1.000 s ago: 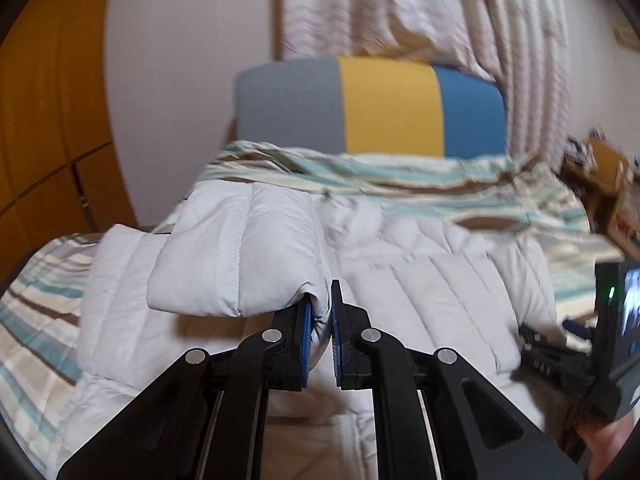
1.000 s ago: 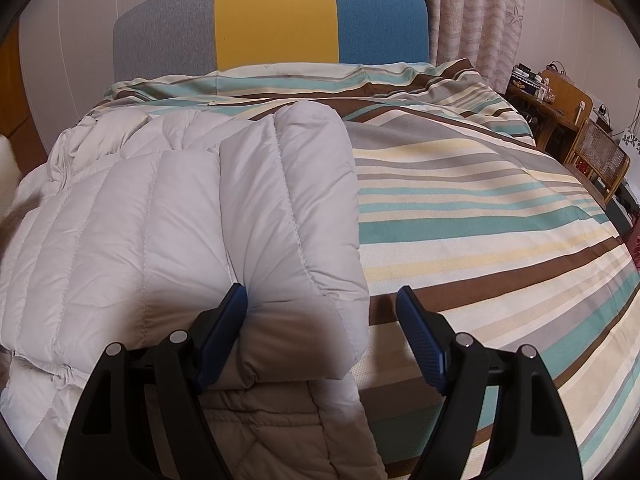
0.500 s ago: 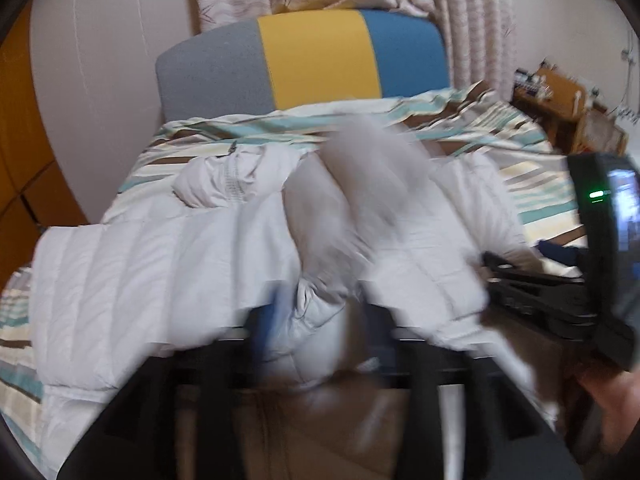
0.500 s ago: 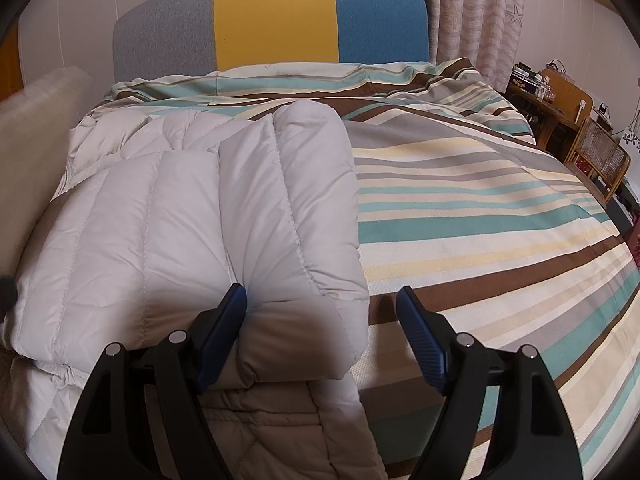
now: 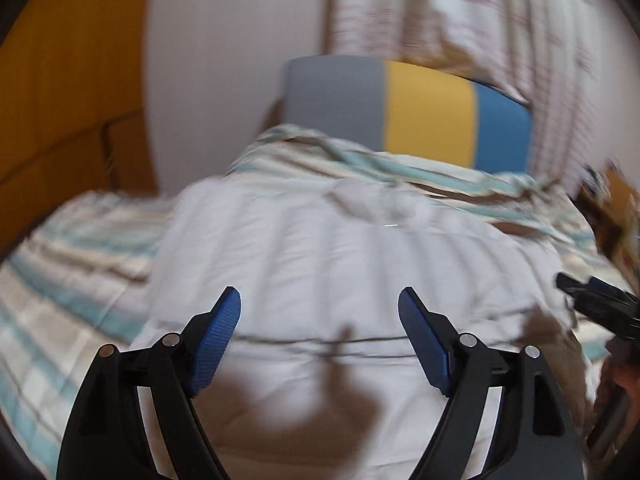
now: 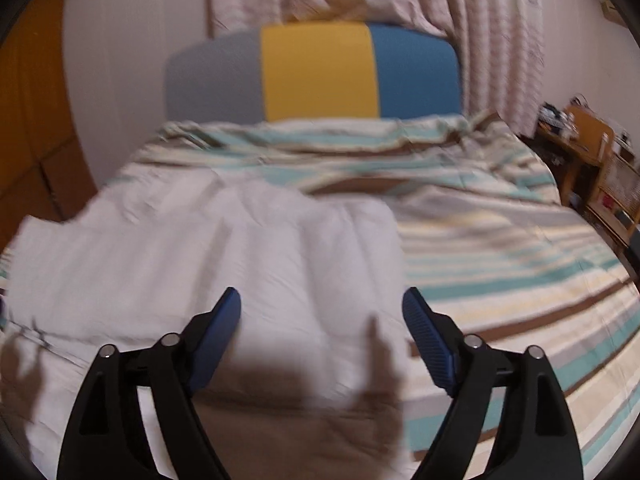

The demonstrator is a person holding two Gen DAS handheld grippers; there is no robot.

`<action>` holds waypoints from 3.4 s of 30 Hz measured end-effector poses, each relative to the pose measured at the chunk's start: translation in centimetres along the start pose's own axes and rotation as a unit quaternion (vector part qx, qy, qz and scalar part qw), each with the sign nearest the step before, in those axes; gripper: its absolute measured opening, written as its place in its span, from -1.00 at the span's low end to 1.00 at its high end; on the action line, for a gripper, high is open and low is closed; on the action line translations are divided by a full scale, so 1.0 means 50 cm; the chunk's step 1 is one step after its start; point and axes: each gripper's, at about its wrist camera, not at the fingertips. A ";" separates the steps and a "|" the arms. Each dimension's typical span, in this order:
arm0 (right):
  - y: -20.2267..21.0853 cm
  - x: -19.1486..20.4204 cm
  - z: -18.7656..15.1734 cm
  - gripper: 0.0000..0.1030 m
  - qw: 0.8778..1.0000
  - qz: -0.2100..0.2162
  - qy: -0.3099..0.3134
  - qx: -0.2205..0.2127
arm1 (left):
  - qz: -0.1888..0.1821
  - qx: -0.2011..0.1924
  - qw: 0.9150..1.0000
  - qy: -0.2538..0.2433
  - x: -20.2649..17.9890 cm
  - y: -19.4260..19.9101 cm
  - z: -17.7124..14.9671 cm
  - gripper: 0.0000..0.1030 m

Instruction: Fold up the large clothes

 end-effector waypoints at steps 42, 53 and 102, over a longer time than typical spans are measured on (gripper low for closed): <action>-0.144 0.152 -0.030 0.79 0.995 -0.038 0.076 0.051 | 0.093 0.111 0.985 0.092 0.229 -0.300 0.080 0.22; -0.147 0.153 -0.032 0.79 0.995 -0.040 0.077 0.051 | 0.105 0.114 0.987 0.046 0.201 -0.271 0.089 0.47; -0.124 0.113 -0.047 0.95 0.994 -0.018 0.076 0.079 | 0.031 0.142 0.988 -0.047 0.092 -0.232 0.010 0.94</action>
Point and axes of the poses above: each gripper's, at about its wrist camera, not at the fingertips, and y roughly against the way its jaws point, x to its left, z to its top, and after that the axes turned 14 degrees about -z, right-handed
